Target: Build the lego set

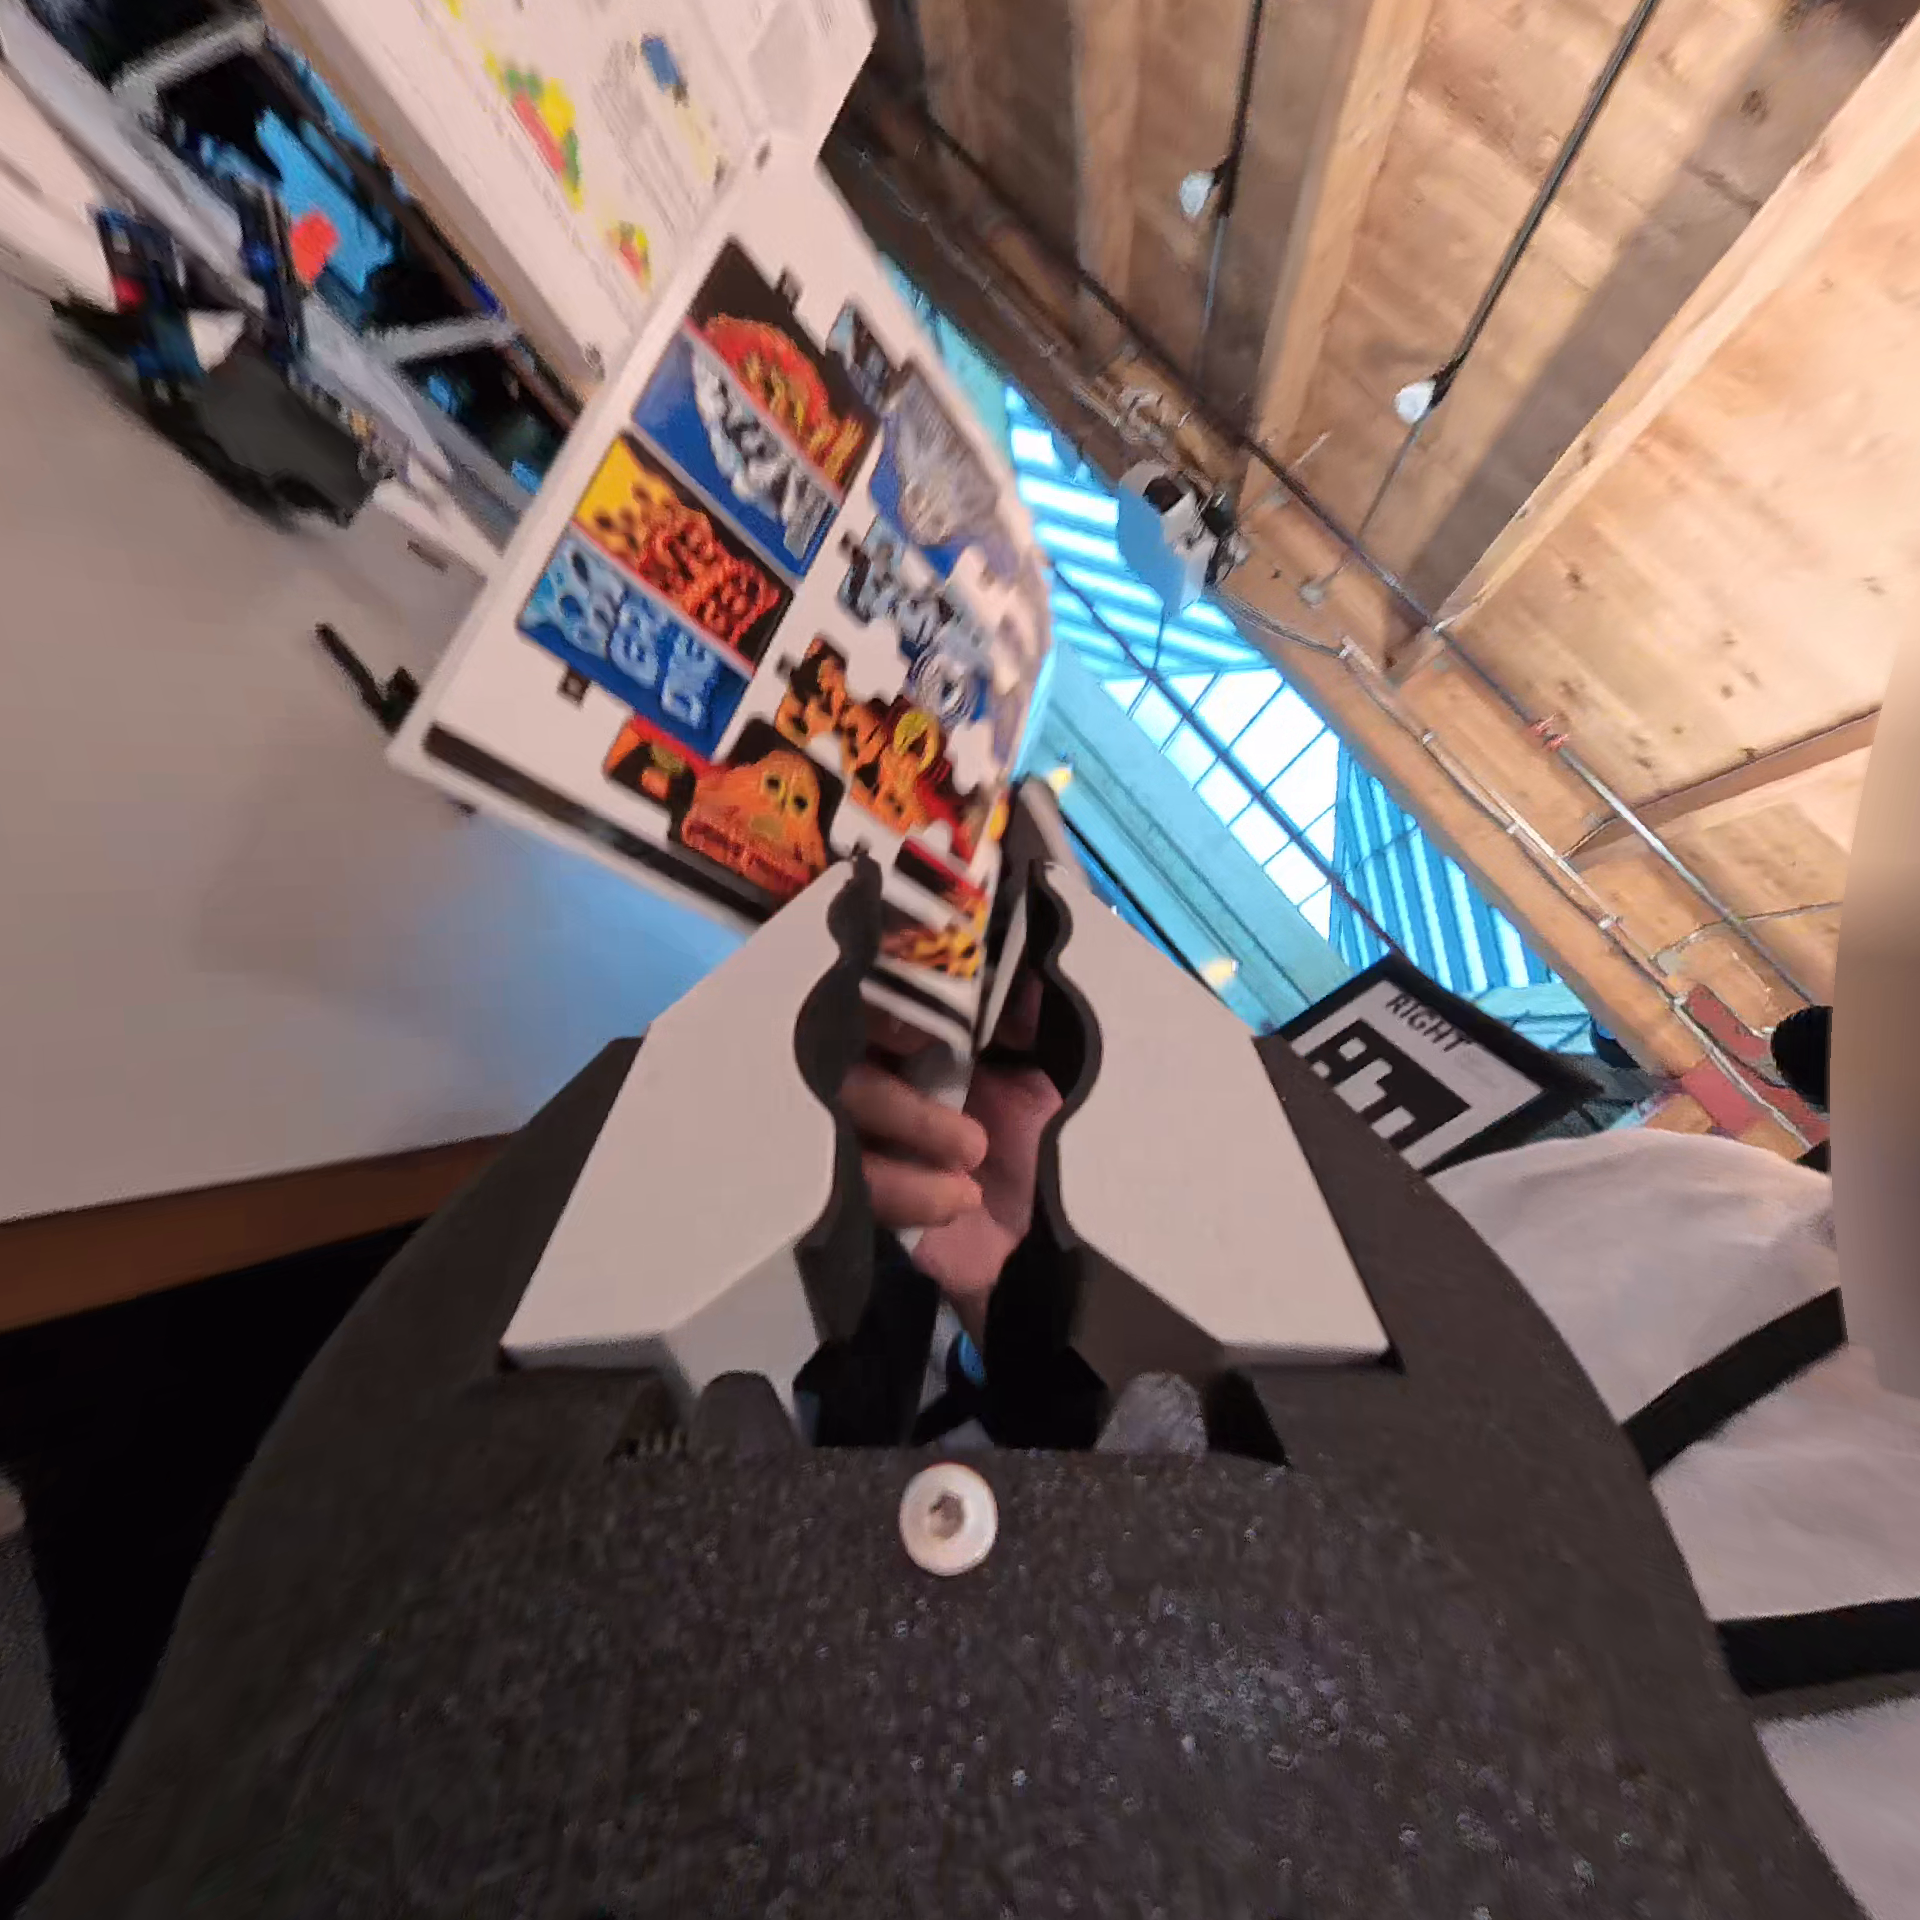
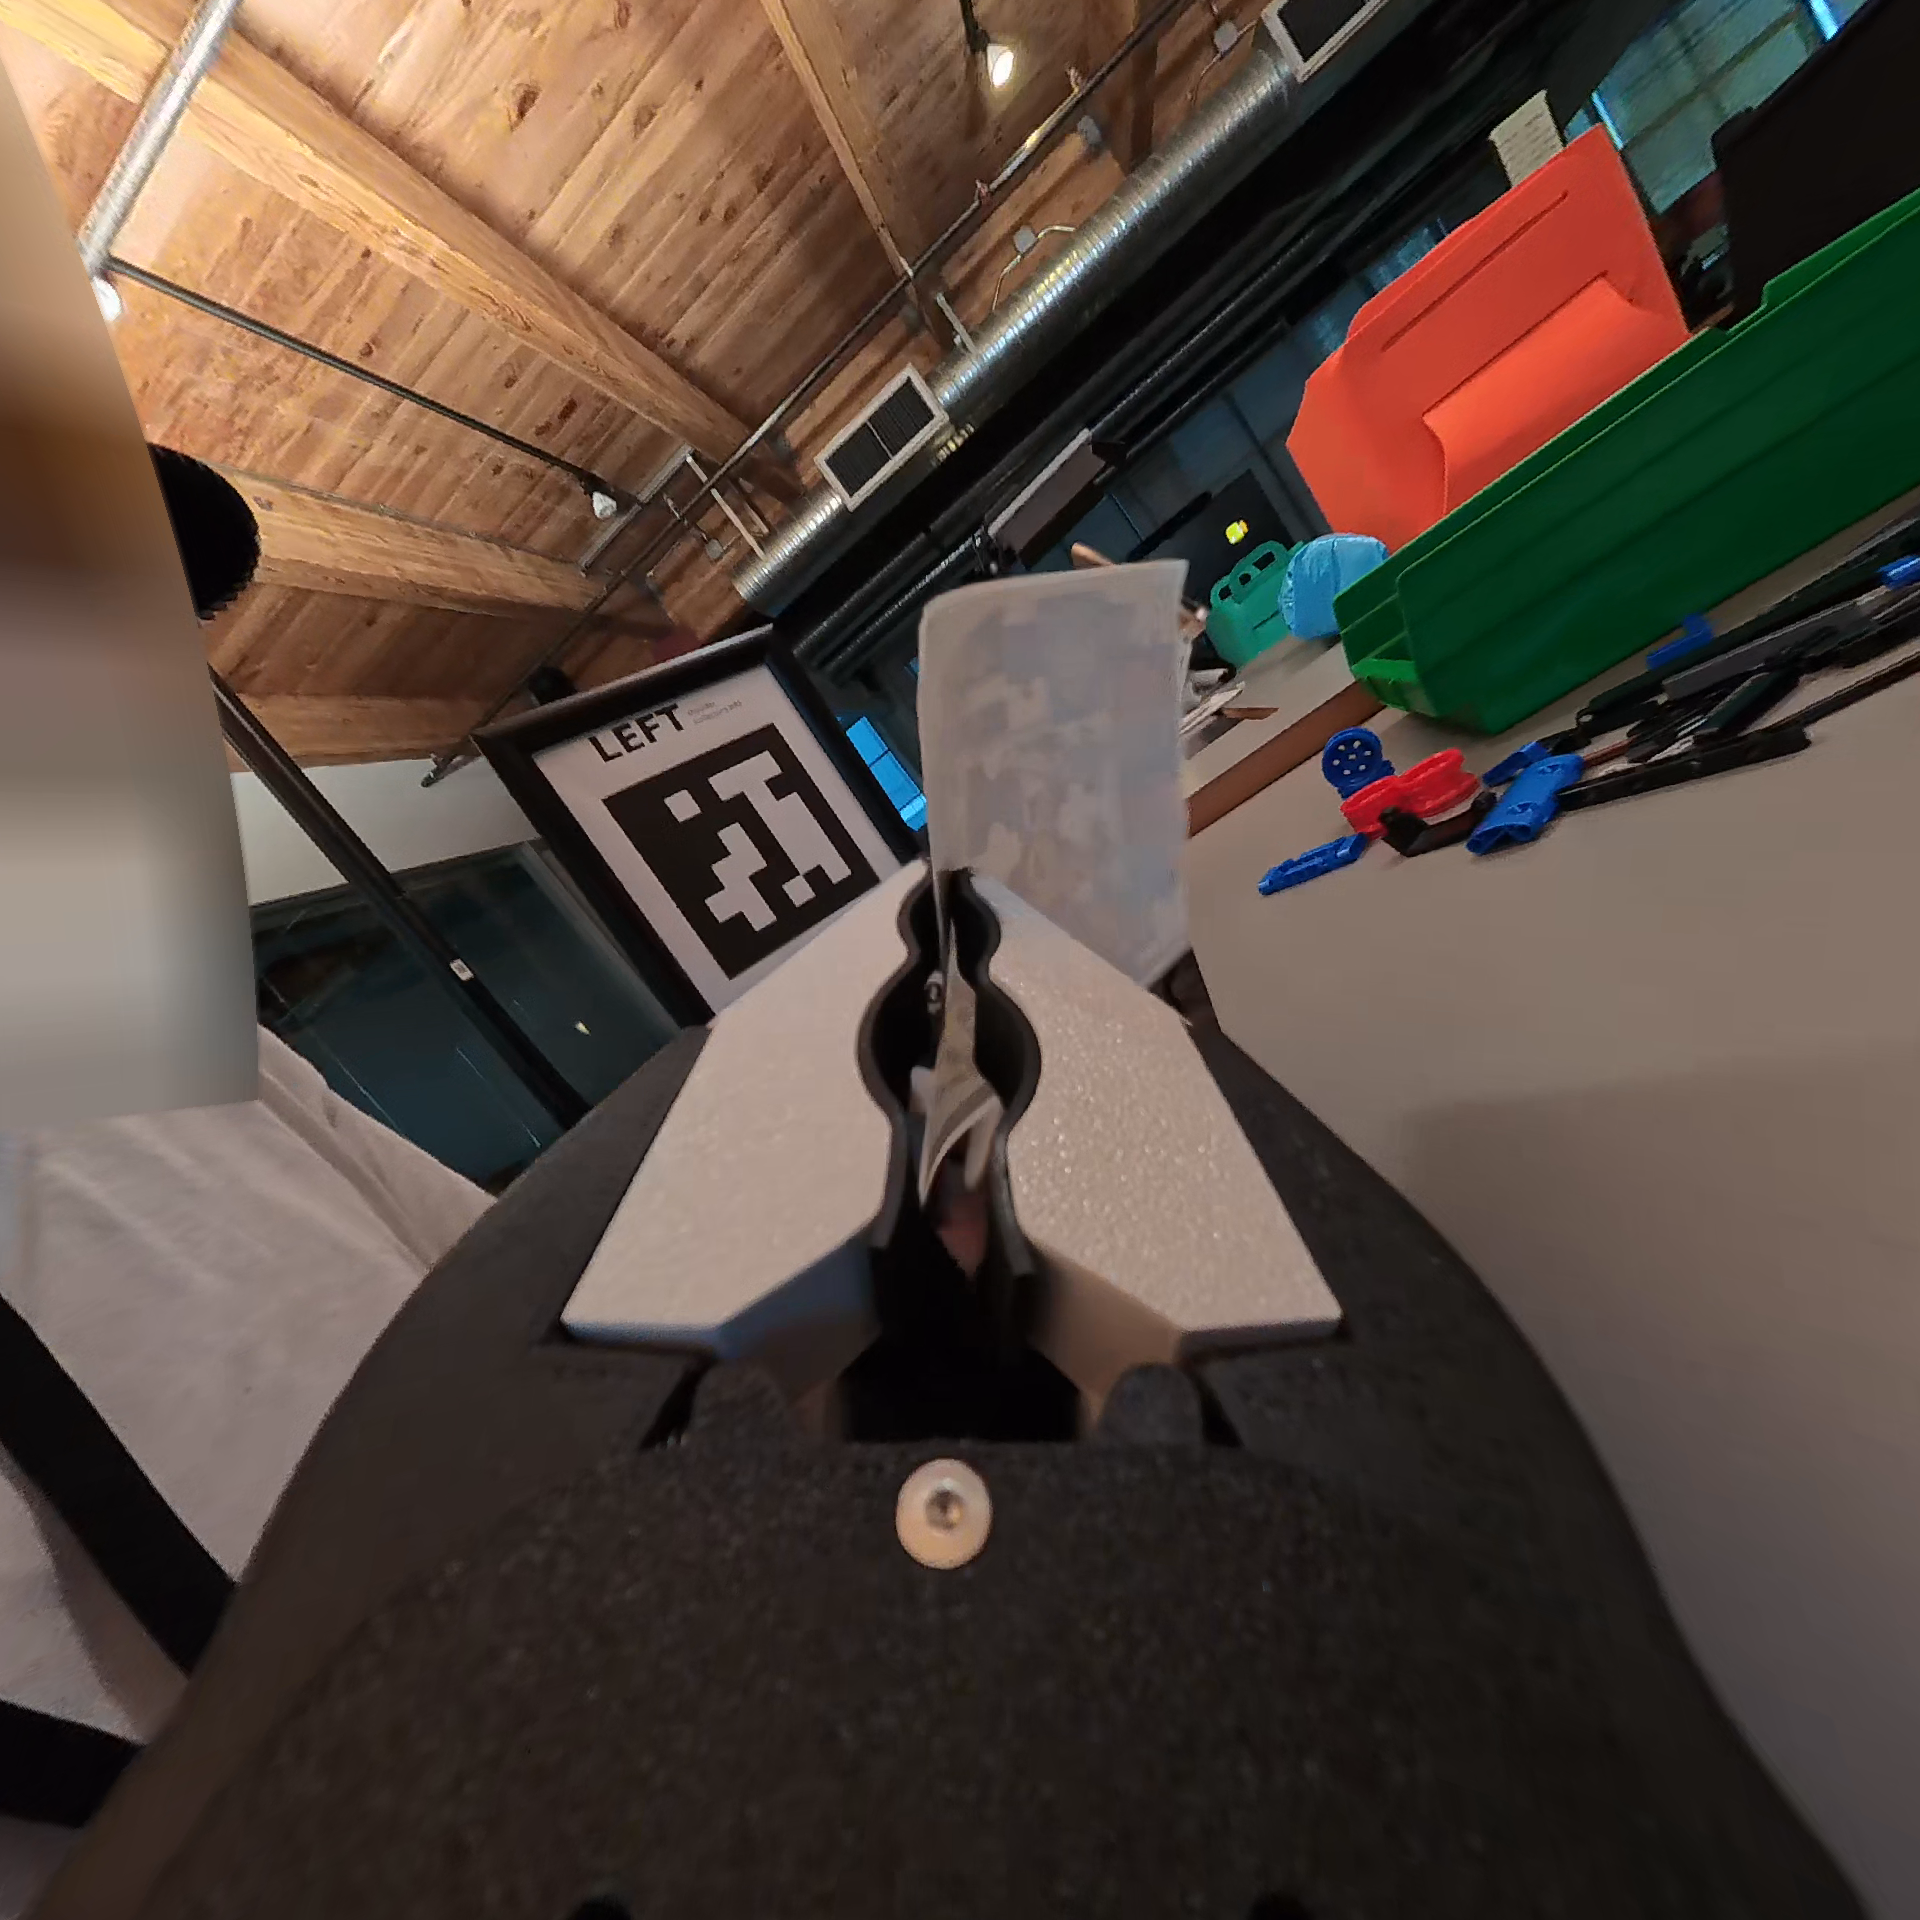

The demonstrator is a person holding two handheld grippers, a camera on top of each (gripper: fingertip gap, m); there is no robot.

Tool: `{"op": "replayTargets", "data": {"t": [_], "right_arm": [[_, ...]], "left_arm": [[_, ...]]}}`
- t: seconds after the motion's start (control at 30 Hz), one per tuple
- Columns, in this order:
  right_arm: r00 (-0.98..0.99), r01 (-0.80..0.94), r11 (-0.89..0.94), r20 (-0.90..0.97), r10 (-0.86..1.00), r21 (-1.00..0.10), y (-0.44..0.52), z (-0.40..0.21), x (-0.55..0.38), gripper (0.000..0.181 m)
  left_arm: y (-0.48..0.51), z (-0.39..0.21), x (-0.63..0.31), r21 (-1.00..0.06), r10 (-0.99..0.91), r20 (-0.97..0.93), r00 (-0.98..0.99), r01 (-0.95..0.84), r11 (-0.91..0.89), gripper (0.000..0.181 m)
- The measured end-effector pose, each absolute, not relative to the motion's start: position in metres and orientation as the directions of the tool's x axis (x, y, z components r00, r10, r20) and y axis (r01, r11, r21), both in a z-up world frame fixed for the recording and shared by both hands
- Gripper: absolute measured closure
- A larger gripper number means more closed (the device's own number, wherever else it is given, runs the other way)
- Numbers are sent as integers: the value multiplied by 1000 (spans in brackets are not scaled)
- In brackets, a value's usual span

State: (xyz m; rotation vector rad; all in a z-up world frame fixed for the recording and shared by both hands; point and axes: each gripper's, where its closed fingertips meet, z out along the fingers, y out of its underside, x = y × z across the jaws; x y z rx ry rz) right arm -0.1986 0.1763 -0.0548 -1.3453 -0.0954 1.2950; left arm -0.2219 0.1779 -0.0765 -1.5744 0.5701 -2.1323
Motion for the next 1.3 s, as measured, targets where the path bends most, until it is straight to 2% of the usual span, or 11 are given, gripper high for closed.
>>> {"op": "replayTargets", "data": {"t": [0.13,0.3,0.33,0.43,0.5,0.57,0.63,0.87,1.1,1.3], "right_arm": [[374,-662,-244,-594,712,-709,176,-44,-183,181],[426,-623,-217,-558,712,-752,177,-52,-193,181],[439,-605,-220,-551,710,-765,177,-54,-197,181],[475,-563,-208,-519,710,-800,175,-58,-200,181],[471,-506,-239,-497,729,-829,173,-60,-202,180],[415,-418,-317,-489,767,-851,167,-64,-207,171],[325,-373,-410,-531,782,-832,161,-64,-209,160],[163,-279,-615,-667,727,-738,148,-73,-219,161],[220,-294,-624,-687,693,-724,157,-86,-220,181],[173,-340,-639,-714,679,-690,159,-84,-220,181]], "left_arm": [[173,-99,-223,-572,-574,796,-192,70,-817,153],[160,-71,-212,-549,-547,768,-335,98,-830,148],[160,-68,-210,-558,-559,757,-337,112,-822,151],[172,-63,-211,-554,-572,755,-321,155,-818,177],[175,-60,-216,-565,-567,743,-354,122,-816,181],[174,-61,-219,-616,-585,727,-360,33,-787,181],[173,-61,-222,-677,-621,697,-359,-41,-735,181],[165,-71,-228,-794,-696,608,-383,-317,-519,181],[165,-76,-220,-792,-702,607,-373,-362,-492,181],[170,-80,-216,-752,-657,659,-366,-346,-561,181]]}}
